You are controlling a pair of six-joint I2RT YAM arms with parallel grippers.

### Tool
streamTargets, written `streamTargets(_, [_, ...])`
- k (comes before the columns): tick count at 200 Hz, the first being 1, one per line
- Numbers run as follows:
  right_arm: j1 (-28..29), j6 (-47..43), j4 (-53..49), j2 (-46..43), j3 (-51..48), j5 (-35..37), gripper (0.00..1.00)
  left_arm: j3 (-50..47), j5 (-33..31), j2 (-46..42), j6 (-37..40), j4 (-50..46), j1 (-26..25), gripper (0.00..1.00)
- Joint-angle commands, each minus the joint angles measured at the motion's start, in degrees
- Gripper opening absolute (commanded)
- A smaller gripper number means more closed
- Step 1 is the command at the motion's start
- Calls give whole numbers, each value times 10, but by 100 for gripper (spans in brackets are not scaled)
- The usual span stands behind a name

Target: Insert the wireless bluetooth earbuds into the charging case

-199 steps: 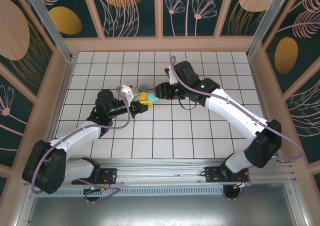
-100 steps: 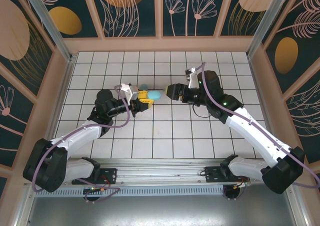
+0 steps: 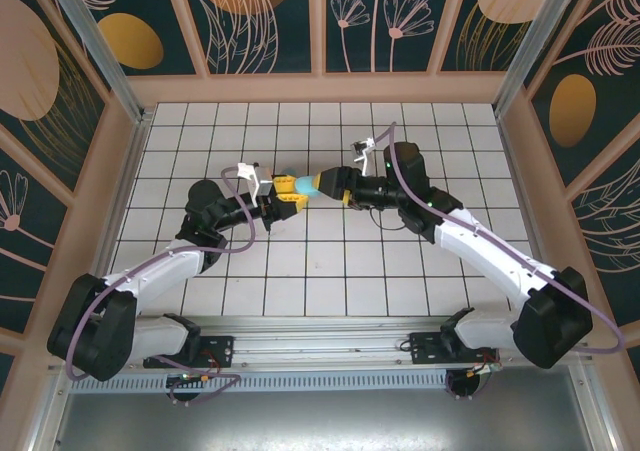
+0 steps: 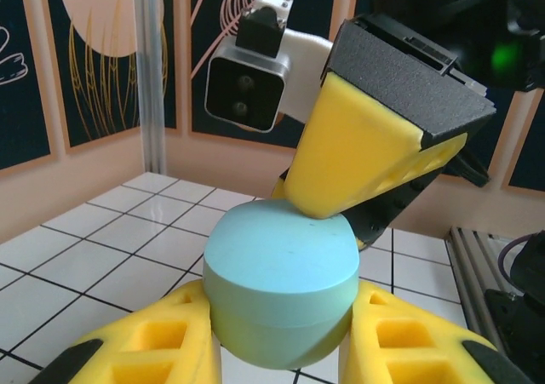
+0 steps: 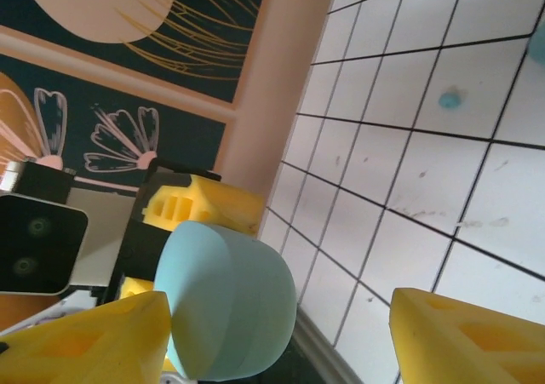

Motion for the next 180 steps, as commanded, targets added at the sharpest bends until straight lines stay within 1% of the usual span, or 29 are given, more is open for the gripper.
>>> streamTargets(1, [2, 33, 76, 5, -15, -41, 68, -1, 16, 7, -21, 57, 1, 0])
streamTargets(18, [3, 52, 113, 15, -20, -60, 65, 1, 19, 9, -23, 62, 1, 0])
streamTargets(32, [3, 59, 131, 26, -16, -71, 59, 1, 19, 9, -22, 62, 1, 0])
streamTargets(56, [3, 65, 149, 41, -7, -85, 39, 1, 17, 7, -19, 56, 1, 0])
streamTargets(73, [2, 64, 150, 48, -4, -87, 25, 4, 14, 1, -4, 34, 1, 1])
streamTargets(86, [0, 61, 149, 48, -2, -85, 15, 2, 2, -5, 12, 16, 1, 10])
streamTargets(92, [-1, 58, 145, 47, -2, -80, 12, 1, -5, -8, 22, 7, 1, 15])
streamTargets(107, [-8, 48, 129, 39, -1, -60, 10, 1, -28, -16, 40, -18, 1, 34])
streamTargets(119, [-20, 35, 109, 30, -2, -44, 10, 3, -44, -25, 59, -41, 2, 45])
streamTargets(124, [-29, 28, 100, 27, -1, -40, 10, 5, -51, -27, 67, -52, 1, 52])
streamTargets(127, [-34, 24, 94, 25, -2, -38, 10, 6, -56, -28, 72, -60, 1, 57])
streamTargets(135, [-40, 13, 80, 20, -2, -35, 10, 10, -68, -32, 84, -81, 1, 68])
streamTargets(137, [-54, 9, 75, 19, -1, -35, 10, 11, -71, -34, 88, -86, 1, 72])
streamTargets(140, [-64, 3, 68, 17, -1, -35, 10, 12, -78, -35, 92, -93, 1, 82])
streamTargets(142, [-69, -1, 64, 17, -2, -35, 10, 12, -82, -37, 95, -98, 1, 93])
streamTargets(144, [-75, -6, 59, 15, -2, -35, 10, 13, -86, -38, 97, -102, 1, 97])
streamTargets(147, [-83, -12, 51, 14, -2, -34, 10, 13, -92, -40, 101, -108, 1, 98])
streamTargets(162, [-127, -51, 8, 9, -3, -23, 10, 13, -139, -51, 114, -133, 1, 99])
streamTargets(180, [-185, -97, -29, 11, -22, -16, 10, 0, -240, -67, 110, -131, 1, 98])
